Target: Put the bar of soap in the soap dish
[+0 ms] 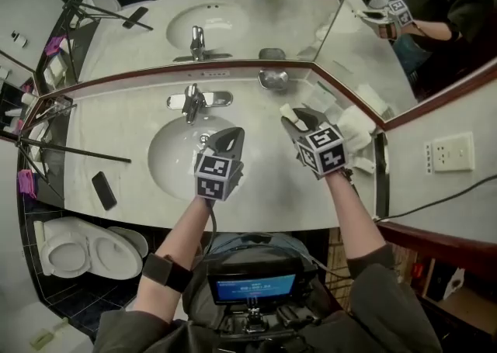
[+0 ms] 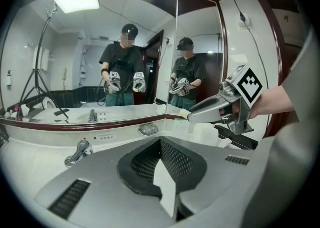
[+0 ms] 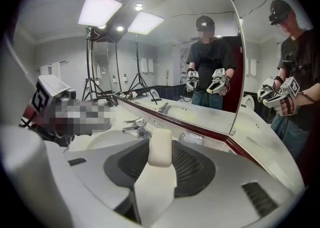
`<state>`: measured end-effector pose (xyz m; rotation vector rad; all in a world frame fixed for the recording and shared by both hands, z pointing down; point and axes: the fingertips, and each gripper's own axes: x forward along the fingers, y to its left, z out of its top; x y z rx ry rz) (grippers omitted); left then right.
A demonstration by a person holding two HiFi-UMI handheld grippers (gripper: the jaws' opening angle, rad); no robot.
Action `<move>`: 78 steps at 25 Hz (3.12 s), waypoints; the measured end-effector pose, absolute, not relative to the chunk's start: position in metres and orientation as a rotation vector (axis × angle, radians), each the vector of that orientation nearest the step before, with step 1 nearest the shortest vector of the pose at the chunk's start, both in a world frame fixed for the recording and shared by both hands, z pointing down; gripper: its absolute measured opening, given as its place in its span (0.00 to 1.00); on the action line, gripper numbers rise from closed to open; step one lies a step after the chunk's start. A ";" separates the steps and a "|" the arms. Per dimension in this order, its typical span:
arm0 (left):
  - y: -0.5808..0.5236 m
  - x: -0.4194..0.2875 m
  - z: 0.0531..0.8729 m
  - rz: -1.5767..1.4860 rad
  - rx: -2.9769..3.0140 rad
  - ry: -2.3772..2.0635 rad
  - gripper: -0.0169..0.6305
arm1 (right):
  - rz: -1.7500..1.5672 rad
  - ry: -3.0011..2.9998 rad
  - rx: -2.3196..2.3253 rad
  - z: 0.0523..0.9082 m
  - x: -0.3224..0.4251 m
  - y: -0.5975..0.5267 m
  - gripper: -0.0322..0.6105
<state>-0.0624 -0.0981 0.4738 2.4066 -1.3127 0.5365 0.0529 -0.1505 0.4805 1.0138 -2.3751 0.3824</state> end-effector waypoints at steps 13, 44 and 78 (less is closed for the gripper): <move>-0.074 -0.066 0.466 0.568 2.419 -1.317 0.03 | 0.424 -2.227 1.047 0.556 0.077 -0.080 0.29; -0.063 -0.089 0.486 0.655 2.346 -1.344 0.03 | 0.627 -1.853 0.946 0.724 0.128 -0.057 0.35; -0.042 -0.058 0.483 0.535 2.461 -1.236 0.03 | 0.556 -2.318 1.241 0.507 0.114 -0.047 0.08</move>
